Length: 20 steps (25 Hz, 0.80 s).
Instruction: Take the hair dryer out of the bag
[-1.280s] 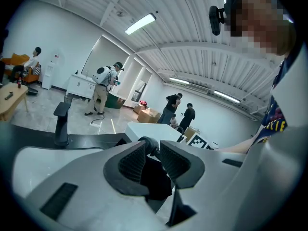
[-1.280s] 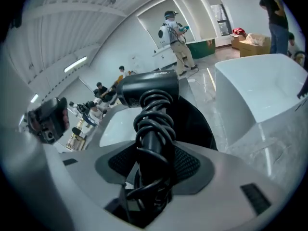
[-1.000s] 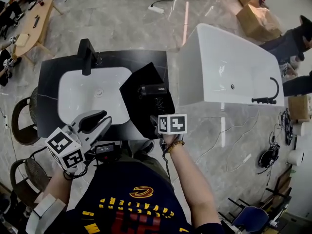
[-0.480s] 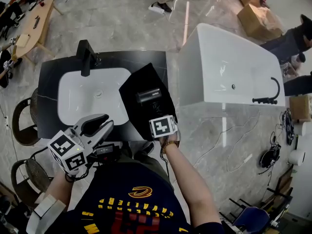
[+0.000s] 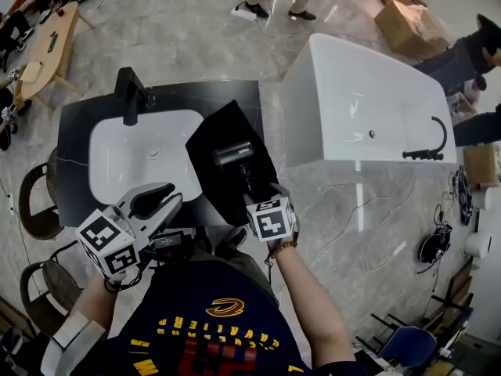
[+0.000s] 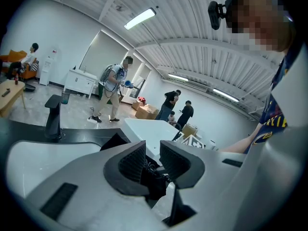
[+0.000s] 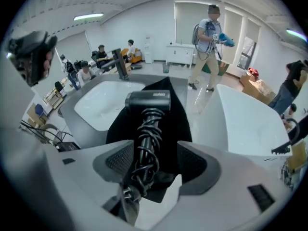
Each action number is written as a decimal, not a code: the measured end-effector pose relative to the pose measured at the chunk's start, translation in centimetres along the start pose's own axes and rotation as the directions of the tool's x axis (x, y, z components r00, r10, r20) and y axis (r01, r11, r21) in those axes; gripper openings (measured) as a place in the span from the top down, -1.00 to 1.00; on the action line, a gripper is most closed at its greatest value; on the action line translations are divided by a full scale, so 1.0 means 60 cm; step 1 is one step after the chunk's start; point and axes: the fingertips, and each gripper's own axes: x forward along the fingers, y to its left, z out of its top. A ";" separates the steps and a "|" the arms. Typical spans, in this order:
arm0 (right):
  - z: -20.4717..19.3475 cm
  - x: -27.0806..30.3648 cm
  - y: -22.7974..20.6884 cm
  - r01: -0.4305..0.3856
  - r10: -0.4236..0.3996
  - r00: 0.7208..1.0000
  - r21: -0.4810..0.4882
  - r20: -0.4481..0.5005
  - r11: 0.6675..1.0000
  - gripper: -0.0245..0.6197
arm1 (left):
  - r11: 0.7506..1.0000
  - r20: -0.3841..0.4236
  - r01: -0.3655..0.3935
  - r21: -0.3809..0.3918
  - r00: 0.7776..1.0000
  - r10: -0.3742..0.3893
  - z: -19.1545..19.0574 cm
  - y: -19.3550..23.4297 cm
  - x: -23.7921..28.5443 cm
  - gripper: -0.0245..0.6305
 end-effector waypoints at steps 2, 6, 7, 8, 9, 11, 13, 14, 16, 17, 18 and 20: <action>0.024 -0.056 -0.016 0.010 -0.020 0.991 0.072 0.135 0.997 0.11 | 1.000 -0.001 0.004 0.000 1.000 -0.004 0.001 0.000 0.004 0.65; 0.074 -0.167 -0.012 -0.195 0.065 0.890 0.247 0.452 0.949 0.46 | 1.000 -0.013 0.011 -0.002 1.000 -0.011 -0.003 -0.007 0.021 0.65; 0.081 -0.191 -0.009 -0.250 0.082 0.858 0.272 0.506 0.929 0.64 | 1.000 -0.015 0.010 -0.005 1.000 -0.010 -0.006 -0.011 0.025 0.65; 0.086 -0.212 -0.007 -0.296 0.096 0.830 0.289 0.549 0.910 0.82 | 1.000 -0.016 0.006 -0.009 1.000 -0.007 -0.009 -0.016 0.029 0.65; 0.089 -0.229 -0.005 -0.328 0.103 0.807 0.296 0.581 0.897 0.89 | 1.000 -0.017 0.003 -0.012 1.000 -0.003 -0.011 -0.021 0.032 0.65; 0.092 -0.259 -0.001 -0.335 0.094 0.777 0.282 0.622 0.899 0.89 | 1.000 -0.020 0.001 -0.015 1.000 -0.001 -0.016 -0.030 0.039 0.65; 0.096 -0.286 0.002 -0.284 0.064 0.754 0.237 0.653 0.929 0.89 | 1.000 -0.025 0.005 -0.009 1.000 -0.006 -0.021 -0.041 0.046 0.65; 0.099 -0.299 0.003 -0.251 0.047 0.744 0.214 0.666 0.944 0.89 | 1.000 -0.028 0.008 0.001 1.000 -0.008 -0.023 -0.046 0.050 0.65; 0.103 -0.320 0.000 -0.194 0.017 0.729 0.182 0.684 0.964 0.89 | 0.999 -0.040 0.016 0.036 0.999 -0.014 -0.026 -0.060 0.058 0.65; 0.104 -0.327 -0.001 -0.177 0.008 0.723 0.174 0.691 0.969 0.89 | 0.998 -0.049 0.022 0.055 0.999 -0.019 -0.028 -0.067 0.062 0.65; 0.103 -0.332 -0.003 -0.165 0.002 0.719 0.168 0.695 0.972 0.89 | 0.997 -0.057 0.028 0.071 0.998 -0.024 -0.029 -0.074 0.067 0.65; 0.103 -0.338 -0.004 -0.151 -0.002 0.714 0.157 0.701 0.976 0.89 | 0.995 -0.063 0.038 0.088 0.997 -0.033 -0.028 -0.086 0.074 0.65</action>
